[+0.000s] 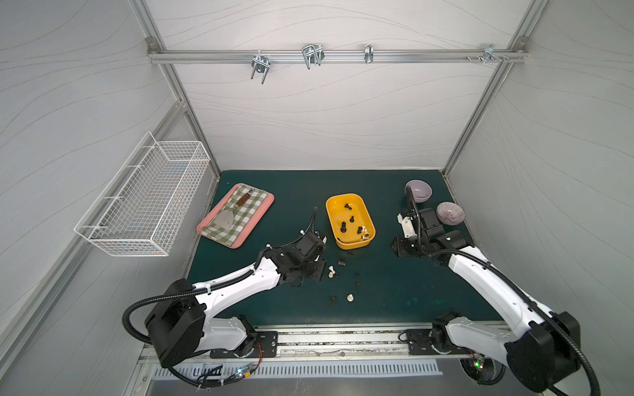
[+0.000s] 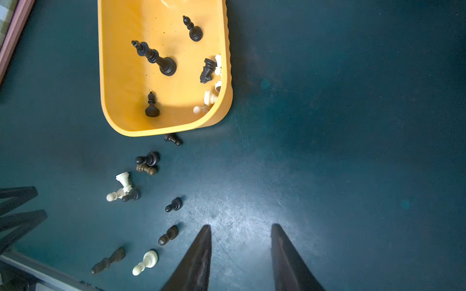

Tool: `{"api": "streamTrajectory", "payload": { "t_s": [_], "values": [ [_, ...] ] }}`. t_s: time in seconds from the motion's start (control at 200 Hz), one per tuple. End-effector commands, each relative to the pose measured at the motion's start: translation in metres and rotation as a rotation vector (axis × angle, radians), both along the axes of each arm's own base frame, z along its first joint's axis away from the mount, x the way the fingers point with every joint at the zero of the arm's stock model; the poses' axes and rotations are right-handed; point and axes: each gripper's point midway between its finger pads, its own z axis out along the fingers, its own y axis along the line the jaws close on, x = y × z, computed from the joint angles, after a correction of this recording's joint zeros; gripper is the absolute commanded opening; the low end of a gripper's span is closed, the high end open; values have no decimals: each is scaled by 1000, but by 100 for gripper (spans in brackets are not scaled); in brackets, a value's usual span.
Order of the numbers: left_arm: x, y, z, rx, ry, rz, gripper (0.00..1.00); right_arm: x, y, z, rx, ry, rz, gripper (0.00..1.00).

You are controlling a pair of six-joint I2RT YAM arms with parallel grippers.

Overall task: Put the chess pieces into the storage box
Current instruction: Pick up the chess piece at the center of the board.

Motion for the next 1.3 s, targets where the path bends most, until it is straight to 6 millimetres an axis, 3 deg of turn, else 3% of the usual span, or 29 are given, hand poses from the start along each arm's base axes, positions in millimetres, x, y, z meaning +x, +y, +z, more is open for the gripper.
{"api": "streamTrajectory", "payload": {
  "t_s": [0.0, 0.33, 0.755, 1.295],
  "values": [
    [0, -7, 2, 8, -10, -24, 42, 0, 2, 4, 7, -2, 23, 41],
    [-2, -27, -14, 3, 28, -74, 42, -1, 4, 0, 13, 17, 22, 41],
    [10, -48, -20, 4, 21, -128, 37, 1, 6, -4, 13, 29, 26, 41],
    [18, -58, -33, 15, 36, -122, 30, 2, 6, -6, 7, 39, 26, 41]
  ]
}}
